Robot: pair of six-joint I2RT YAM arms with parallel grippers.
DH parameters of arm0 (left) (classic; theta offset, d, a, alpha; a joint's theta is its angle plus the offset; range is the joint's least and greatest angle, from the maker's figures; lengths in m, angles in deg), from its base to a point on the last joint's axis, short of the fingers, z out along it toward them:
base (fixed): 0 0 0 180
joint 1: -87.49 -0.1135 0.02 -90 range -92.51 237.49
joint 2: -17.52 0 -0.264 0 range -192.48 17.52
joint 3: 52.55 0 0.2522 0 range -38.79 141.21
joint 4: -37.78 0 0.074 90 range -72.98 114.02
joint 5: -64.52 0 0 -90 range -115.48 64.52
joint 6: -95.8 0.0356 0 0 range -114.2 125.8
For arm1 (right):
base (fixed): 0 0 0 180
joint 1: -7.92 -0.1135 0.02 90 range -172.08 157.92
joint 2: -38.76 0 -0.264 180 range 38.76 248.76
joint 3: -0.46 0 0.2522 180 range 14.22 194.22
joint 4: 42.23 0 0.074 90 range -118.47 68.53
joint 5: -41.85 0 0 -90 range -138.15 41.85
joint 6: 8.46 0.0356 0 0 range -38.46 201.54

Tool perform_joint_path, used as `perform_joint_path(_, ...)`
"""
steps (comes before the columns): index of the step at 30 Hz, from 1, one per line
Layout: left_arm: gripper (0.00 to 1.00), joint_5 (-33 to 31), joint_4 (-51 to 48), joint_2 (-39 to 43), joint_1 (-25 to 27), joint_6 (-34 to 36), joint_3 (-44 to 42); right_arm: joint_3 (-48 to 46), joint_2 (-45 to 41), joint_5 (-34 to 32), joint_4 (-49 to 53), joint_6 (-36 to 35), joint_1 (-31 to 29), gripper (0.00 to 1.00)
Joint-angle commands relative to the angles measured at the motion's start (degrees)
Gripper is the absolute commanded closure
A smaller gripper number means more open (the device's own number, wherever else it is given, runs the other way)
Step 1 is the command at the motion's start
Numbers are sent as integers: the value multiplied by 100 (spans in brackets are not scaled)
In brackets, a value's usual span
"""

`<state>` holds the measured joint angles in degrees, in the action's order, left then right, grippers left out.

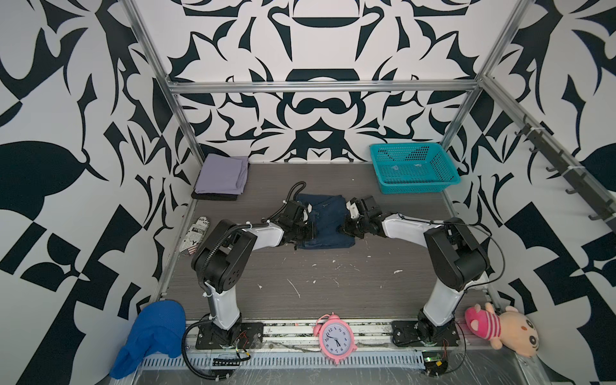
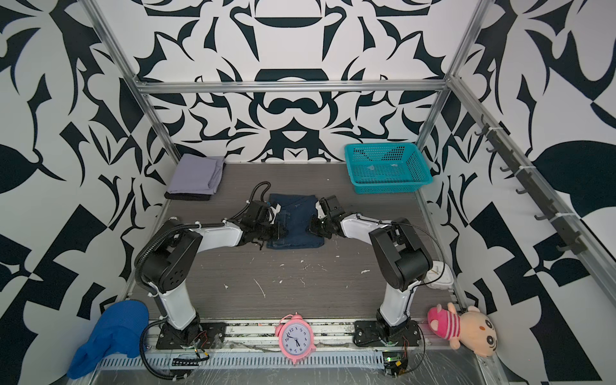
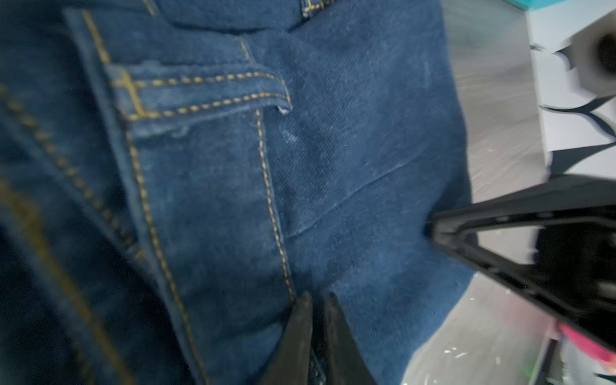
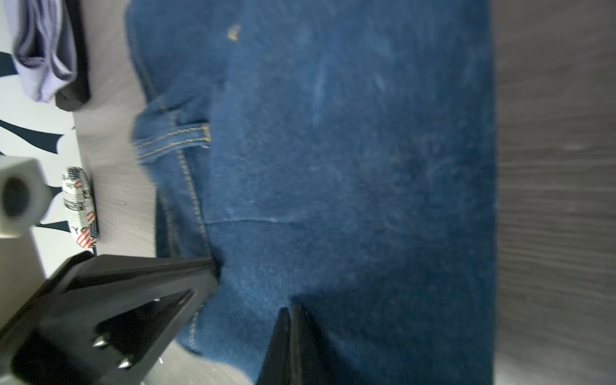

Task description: Fold and stack the skirts

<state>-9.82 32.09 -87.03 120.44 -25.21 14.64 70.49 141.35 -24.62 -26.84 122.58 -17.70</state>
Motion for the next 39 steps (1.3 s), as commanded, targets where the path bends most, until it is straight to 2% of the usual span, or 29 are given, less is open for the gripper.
perform_joint_path(1, 86, -120, 94, -51, -17, -176, -166, -176, 52, 120, -277, -44, 96, 95)
perform_joint_path(5, 84, -410, -212, 354, -17, 116, 48, 24, -197, 76, -123, -165, 105, 93)
perform_joint_path(9, 78, -616, -600, 596, -34, 652, 687, 558, -461, -68, 13, -374, 166, 91)
perform_joint_path(14, 77, -710, -603, 146, -181, 881, 1386, 1409, 1, -86, -93, -389, 343, 90)
perform_joint_path(18, 77, -787, -421, -501, -254, 850, 1726, 2108, 768, -304, -2, -472, 390, 89)
perform_joint_path(21, 80, -766, -211, -947, -359, 584, 1778, 2490, 1422, -213, 14, -263, 505, 87)
perform_joint_path(25, 80, -959, 299, -1219, -362, 330, 1548, 2545, 1836, -241, -199, 48, 603, 85)
perform_joint_path(28, 79, -1263, 449, -1163, -368, 259, 1361, 2573, 1909, -293, -277, 90, 614, 85)
perform_joint_path(32, 76, -1568, 520, -692, -368, 345, 1114, 2819, 1809, -135, 25, -35, 616, 83)
perform_joint_path(36, 66, -1922, 203, 159, -368, 586, 952, 2925, 1355, -3, 519, -352, 638, 76)
perform_joint_path(37, 61, -2011, 167, 386, -368, 648, 859, 2880, 1222, -7, 603, -437, 639, 74)
perform_joint_path(39, 45, -2208, 169, 910, -392, 727, 563, 2654, 843, -61, 693, -638, 637, 70)
